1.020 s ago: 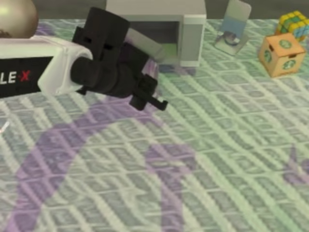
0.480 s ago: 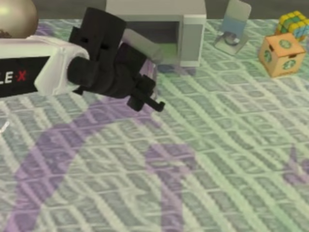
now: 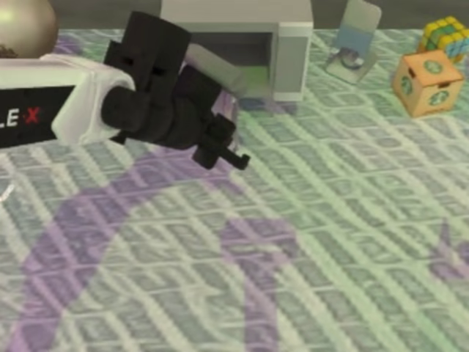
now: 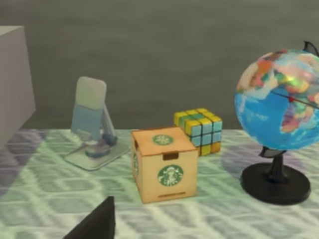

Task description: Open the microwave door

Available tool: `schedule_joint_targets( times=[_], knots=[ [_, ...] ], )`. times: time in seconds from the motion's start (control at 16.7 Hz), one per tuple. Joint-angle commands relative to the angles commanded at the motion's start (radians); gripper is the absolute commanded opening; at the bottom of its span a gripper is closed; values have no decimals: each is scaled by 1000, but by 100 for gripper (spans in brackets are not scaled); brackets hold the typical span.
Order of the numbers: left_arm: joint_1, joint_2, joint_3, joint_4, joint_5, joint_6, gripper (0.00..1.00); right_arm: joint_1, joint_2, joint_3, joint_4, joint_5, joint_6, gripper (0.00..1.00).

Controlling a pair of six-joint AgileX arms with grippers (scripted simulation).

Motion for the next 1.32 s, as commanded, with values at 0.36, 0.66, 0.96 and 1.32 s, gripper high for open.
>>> schedule_joint_targets(
  times=[0.36, 0.66, 0.96, 1.32],
  knots=[
    [0, 0, 0, 0, 0, 0, 0, 0, 0, 0, 0, 0, 0, 100],
    [-8, 1, -2, -1, 8, -5, 0, 0, 0, 0, 0, 0, 0, 100],
    [15, -11, -9, -8, 35, 40, 0, 0, 0, 0, 0, 0, 0, 100],
    [26, -14, -15, -14, 49, 62, 0, 0, 0, 0, 0, 0, 0, 100]
  ],
)
